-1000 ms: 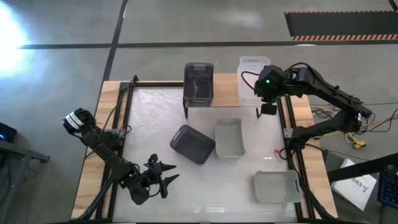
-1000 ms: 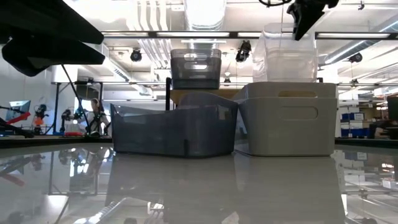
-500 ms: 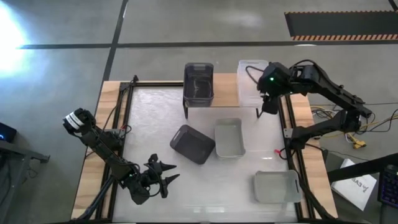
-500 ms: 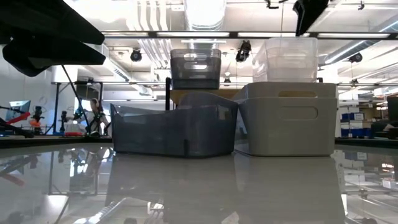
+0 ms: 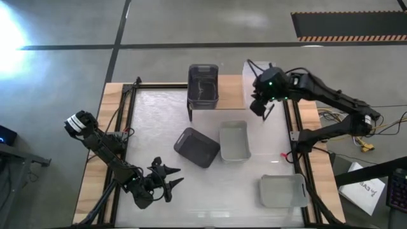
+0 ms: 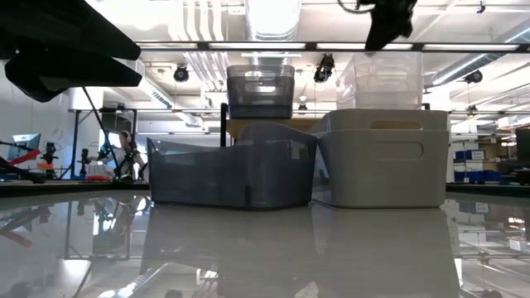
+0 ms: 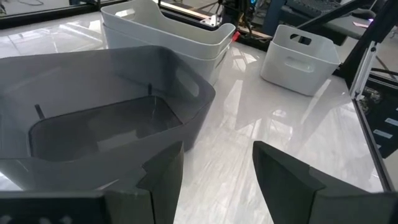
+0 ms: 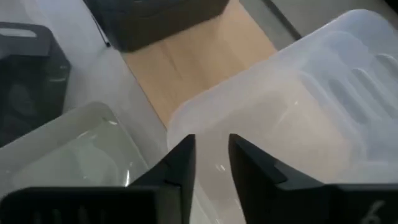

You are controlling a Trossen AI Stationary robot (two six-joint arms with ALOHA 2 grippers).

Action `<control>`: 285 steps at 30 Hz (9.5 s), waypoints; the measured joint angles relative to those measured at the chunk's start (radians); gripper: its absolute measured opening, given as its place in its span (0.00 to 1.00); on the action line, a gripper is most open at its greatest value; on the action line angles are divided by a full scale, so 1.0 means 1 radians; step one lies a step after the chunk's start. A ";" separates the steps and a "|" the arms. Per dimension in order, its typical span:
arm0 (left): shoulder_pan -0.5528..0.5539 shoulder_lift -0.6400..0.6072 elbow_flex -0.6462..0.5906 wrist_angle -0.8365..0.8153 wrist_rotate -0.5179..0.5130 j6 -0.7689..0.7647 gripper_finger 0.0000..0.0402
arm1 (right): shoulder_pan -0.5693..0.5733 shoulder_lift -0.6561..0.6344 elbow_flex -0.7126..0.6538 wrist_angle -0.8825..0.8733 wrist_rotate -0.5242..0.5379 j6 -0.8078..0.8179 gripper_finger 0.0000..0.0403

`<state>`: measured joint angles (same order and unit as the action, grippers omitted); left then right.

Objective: Stack baskets on shelf by color
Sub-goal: Stack the transparent bin on top of the transparent bins on the shelf, then stack the bottom gray bin on top of the top gray bins, then move the stacked gray bins under the shelf

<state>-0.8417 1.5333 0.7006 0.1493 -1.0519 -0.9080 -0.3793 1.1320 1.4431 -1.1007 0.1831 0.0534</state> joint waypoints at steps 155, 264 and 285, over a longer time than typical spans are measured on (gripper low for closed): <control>0.089 0.158 0.030 0.387 0.098 0.455 0.44 | 1.117 0.510 0.376 -0.102 0.357 1.047 0.02; 0.088 0.159 0.034 0.401 0.106 0.470 0.44 | 0.724 0.603 0.260 -0.281 -0.078 0.134 0.02; 0.088 0.159 0.035 0.406 0.106 0.470 0.44 | 0.760 0.602 0.137 -0.149 -0.079 0.212 0.49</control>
<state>-0.7540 1.6920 0.7357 0.5549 -0.9455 -0.4381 0.3805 1.7336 1.5803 -1.2499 0.1036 0.2653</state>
